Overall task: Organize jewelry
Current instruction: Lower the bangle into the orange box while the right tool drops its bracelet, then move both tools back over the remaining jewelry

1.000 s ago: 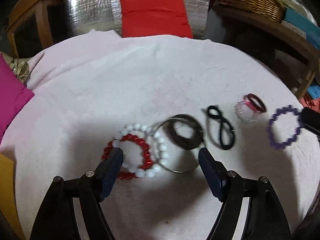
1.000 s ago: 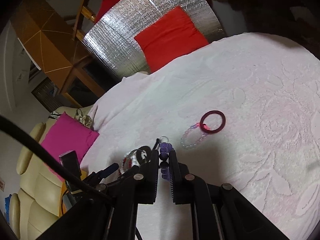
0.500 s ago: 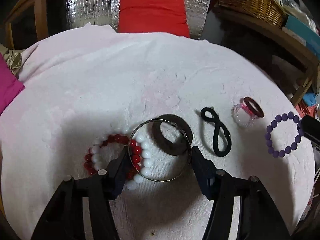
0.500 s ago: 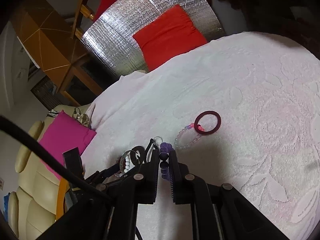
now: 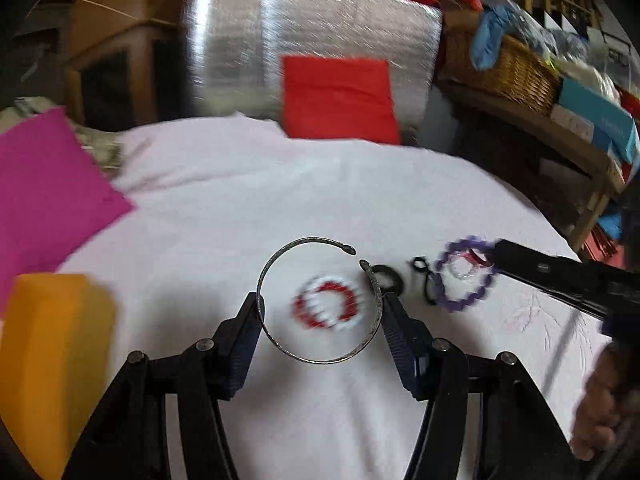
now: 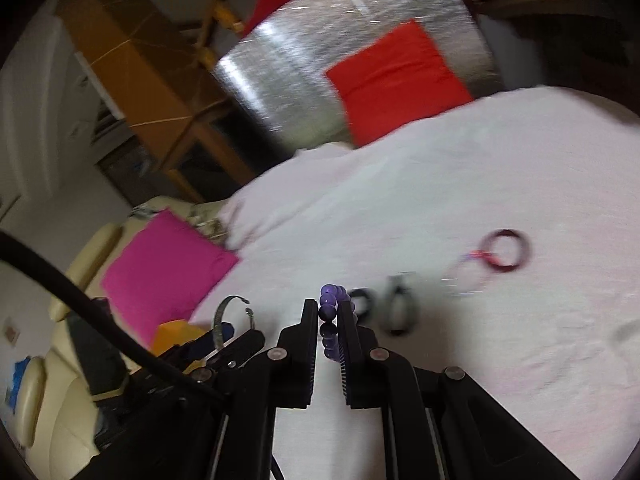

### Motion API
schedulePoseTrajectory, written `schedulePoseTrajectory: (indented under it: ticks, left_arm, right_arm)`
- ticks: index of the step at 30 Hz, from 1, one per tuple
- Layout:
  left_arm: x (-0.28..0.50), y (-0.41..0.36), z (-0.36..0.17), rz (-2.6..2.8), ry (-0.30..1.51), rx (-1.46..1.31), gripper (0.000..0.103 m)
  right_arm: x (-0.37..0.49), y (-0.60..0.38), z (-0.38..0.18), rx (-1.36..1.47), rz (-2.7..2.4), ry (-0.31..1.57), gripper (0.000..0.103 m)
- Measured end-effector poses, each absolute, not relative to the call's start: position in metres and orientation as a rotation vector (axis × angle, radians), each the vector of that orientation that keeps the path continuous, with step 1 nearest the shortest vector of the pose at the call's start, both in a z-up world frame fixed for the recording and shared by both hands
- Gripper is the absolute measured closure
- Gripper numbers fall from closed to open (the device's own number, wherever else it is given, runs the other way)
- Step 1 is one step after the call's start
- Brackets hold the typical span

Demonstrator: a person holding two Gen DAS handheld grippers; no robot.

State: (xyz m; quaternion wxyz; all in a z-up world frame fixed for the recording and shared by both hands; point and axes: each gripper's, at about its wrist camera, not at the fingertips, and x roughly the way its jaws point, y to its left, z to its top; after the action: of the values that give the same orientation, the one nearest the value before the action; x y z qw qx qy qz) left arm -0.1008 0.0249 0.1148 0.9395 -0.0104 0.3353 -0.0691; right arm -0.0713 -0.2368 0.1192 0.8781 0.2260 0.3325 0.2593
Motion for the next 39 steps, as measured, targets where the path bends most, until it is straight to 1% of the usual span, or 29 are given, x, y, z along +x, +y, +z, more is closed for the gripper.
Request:
schedulePoseTrajectory:
  ticks: [2, 9, 14, 17, 19, 20, 22, 24, 25, 28, 32, 36, 39]
  left_arm:
    - [-0.126, 0.052, 0.124, -0.068, 0.688, 0.003, 0.041]
    - [-0.211, 0.183, 0.138, 0.239, 0.704, -0.017, 0.041]
    - [-0.228, 0.251, 0.102, 0.352, 0.807, -0.077, 0.041]
    - [-0.227, 0.268, 0.076, 0.376, 0.881, -0.116, 0.041]
    - [-0.227, 0.277, 0.066, 0.383, 0.911, -0.146, 0.041]
    - [-0.228, 0.279, 0.066, 0.382, 0.913, -0.154, 0.041]
    - [-0.228, 0.277, 0.071, 0.383, 0.897, -0.149, 0.041]
    - [-0.229, 0.27, 0.08, 0.388, 0.871, -0.125, 0.04]
    - [-0.229, 0.264, 0.086, 0.381, 0.858, -0.111, 0.039]
    - [-0.219, 0.245, 0.102, 0.33, 0.822, -0.085, 0.038]
    - [-0.198, 0.199, 0.124, 0.237, 0.775, -0.03, 0.037]
    - [-0.166, 0.149, 0.135, 0.144, 0.756, -0.015, 0.037]
    - [-0.138, 0.115, 0.131, 0.11, 0.785, -0.003, 0.037]
  right_arm:
    - [-0.077, -0.206, 0.124, 0.454, 0.606, 0.688, 0.092]
    - [-0.104, -0.078, 0.142, 0.397, 0.89, 0.711, 0.092]
    - [-0.119, 0.018, 0.14, 0.334, 1.029, 0.78, 0.092]
    - [-0.122, 0.06, 0.125, 0.283, 1.047, 0.852, 0.092]
    - [-0.124, 0.077, 0.117, 0.263, 1.043, 0.895, 0.091]
    - [-0.124, 0.083, 0.113, 0.247, 1.024, 0.917, 0.09]
    - [-0.12, 0.08, 0.111, 0.261, 0.999, 0.937, 0.086]
    - [-0.116, 0.067, 0.115, 0.287, 0.986, 0.922, 0.077]
    - [-0.114, 0.056, 0.118, 0.293, 0.968, 0.899, 0.076]
    - [-0.11, 0.02, 0.126, 0.293, 0.921, 0.843, 0.075]
    - [-0.104, -0.05, 0.13, 0.308, 0.826, 0.815, 0.075]
    - [-0.096, -0.137, 0.116, 0.376, 0.697, 0.8, 0.076]
    - [-0.086, -0.195, 0.1, 0.467, 0.614, 0.809, 0.075]
